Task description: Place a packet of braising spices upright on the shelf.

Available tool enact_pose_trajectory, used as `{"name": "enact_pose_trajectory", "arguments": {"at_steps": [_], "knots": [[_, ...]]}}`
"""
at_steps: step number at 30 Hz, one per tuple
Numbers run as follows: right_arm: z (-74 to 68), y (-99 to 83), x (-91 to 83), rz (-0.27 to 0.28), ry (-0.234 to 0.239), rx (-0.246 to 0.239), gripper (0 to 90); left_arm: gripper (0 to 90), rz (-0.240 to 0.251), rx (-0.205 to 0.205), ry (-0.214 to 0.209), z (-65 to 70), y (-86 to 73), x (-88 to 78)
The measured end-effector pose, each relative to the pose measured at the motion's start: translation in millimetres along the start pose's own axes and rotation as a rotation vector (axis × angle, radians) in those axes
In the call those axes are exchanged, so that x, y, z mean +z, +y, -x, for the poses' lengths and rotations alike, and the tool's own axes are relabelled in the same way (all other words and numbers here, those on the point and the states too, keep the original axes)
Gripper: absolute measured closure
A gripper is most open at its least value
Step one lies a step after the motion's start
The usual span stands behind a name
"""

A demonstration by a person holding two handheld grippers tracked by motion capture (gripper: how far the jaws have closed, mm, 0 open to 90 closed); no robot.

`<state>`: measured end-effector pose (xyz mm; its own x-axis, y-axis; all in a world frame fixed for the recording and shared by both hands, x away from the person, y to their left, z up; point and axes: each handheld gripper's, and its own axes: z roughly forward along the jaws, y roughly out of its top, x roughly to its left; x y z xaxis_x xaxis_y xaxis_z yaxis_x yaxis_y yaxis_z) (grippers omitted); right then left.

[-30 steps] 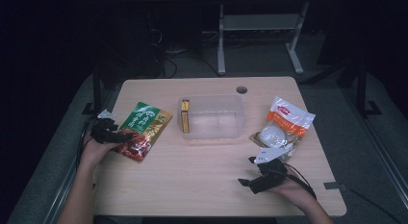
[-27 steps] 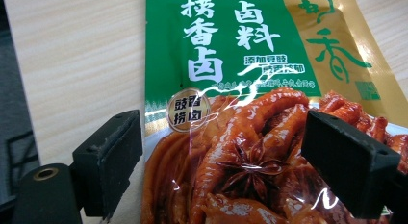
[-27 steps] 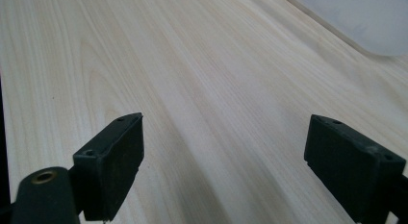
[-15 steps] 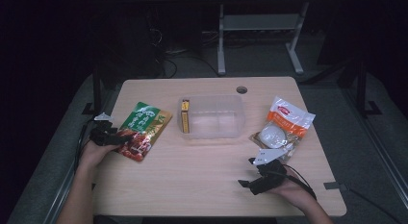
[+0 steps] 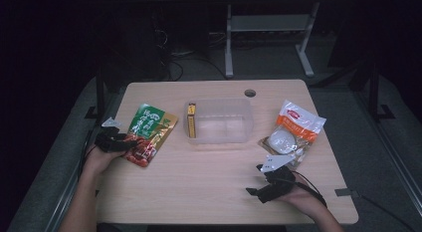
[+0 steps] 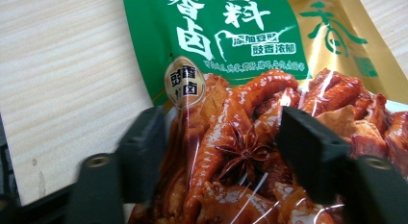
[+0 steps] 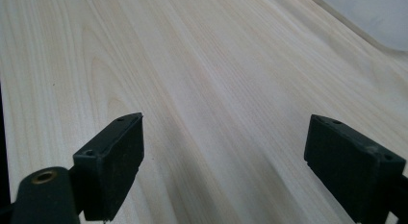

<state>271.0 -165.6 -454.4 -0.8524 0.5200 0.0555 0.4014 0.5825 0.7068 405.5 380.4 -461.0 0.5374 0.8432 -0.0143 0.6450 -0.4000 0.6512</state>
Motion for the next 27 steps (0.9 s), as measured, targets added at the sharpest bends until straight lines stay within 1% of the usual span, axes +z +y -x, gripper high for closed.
{"name": "enact_pose_trajectory", "arguments": {"at_steps": [1,2,3,5,6,7,8,9,10,11,12,14,15,16,18,20,21,22,23,25,26,27], "knots": [[-0.1,0.1,0.0,-0.001,0.000,0.000,13.6,43.9,-0.001,0.007,0.001,0.5,0.3,-0.5],[-0.3,0.2,0.0,-0.001,0.001,-0.001,13.6,50.6,0.009,0.004,0.000,1.0,0.7,-0.5],[-0.3,0.3,0.0,-0.001,0.002,-0.001,13.6,57.1,0.005,0.002,0.002,0.9,1.0,-0.9],[-0.5,0.7,0.1,-0.006,0.011,0.009,13.4,71.9,0.010,-0.006,-0.013,0.0,0.3,-1.1],[-0.7,1.1,0.3,-0.011,0.013,0.014,13.2,78.2,0.012,-0.007,-0.014,-0.7,0.1,-1.1],[-0.7,1.8,0.7,-0.019,0.017,0.015,12.2,80.1,0.014,-0.009,-0.017,-1.9,0.1,-1.1],[-1.0,3.0,0.8,-0.024,0.038,0.015,12.1,82.0,0.022,-0.024,-0.025,-3.2,-0.5,-1.1],[-1.1,3.8,0.8,-0.019,0.057,0.005,11.5,84.8,0.027,-0.026,-0.034,-4.2,-1.1,-1.3],[-2.1,4.9,0.0,-0.024,0.064,0.007,11.0,86.4,0.031,-0.030,-0.040,-4.8,-1.6,-1.4],[-2.2,5.9,-0.3,-0.020,0.071,-0.002,10.9,87.5,0.040,-0.046,-0.052,-6.5,-2.1,-1.4],[-2.0,7.2,-1.2,-0.014,0.084,-0.001,11.2,88.4,0.044,-0.053,-0.060,-7.5,-2.6,-1.8],[0.5,9.0,-1.1,-0.019,0.120,0.034,12.0,89.1,0.054,-0.064,-0.074,-8.3,-2.5,-3.1],[1.8,8.7,-0.7,-0.019,0.126,0.035,12.1,89.3,0.058,-0.058,-0.074,-8.7,-1.9,-4.4],[2.2,8.9,-0.6,-0.031,0.131,0.038,13.3,89.4,0.068,-0.061,-0.074,-8.1,-1.4,-5.2],[3.0,8.7,-0.7,-0.027,0.127,0.030,13.7,89.5,0.077,-0.057,-0.073,-6.9,0.3,-9.0],[3.9,8.8,-0.8,-0.033,0.118,0.023,13.8,89.5,0.100,-0.057,-0.068,-5.5,2.5,-14.6],[4.5,8.6,-0.8,-0.031,0.113,0.022,13.8,89.6,0.113,-0.058,-0.067,-5.1,3.2,-17.7],[4.3,8.8,-1.4,-0.034,0.111,0.033,13.9,89.6,0.113,-0.058,-0.067,-5.1,3.2,-17.7],[4.6,8.6,-1.6,-0.031,0.104,0.033,13.9,89.7,0.135,-0.055,-0.071,-4.9,4.8,-25.4],[4.5,8.6,-2.0,-0.033,0.100,0.033,13.9,89.7,0.150,-0.060,-0.074,-3.4,6.9,-30.8],[5.1,8.2,-1.6,-0.030,0.095,0.024,13.9,89.7,0.147,-0.039,-0.068,-3.7,8.1,-33.9],[5.2,8.2,-1.6,-0.031,0.093,0.023,13.9,89.7,0.167,-0.042,-0.066,-1.9,9.8,-38.0]]}}
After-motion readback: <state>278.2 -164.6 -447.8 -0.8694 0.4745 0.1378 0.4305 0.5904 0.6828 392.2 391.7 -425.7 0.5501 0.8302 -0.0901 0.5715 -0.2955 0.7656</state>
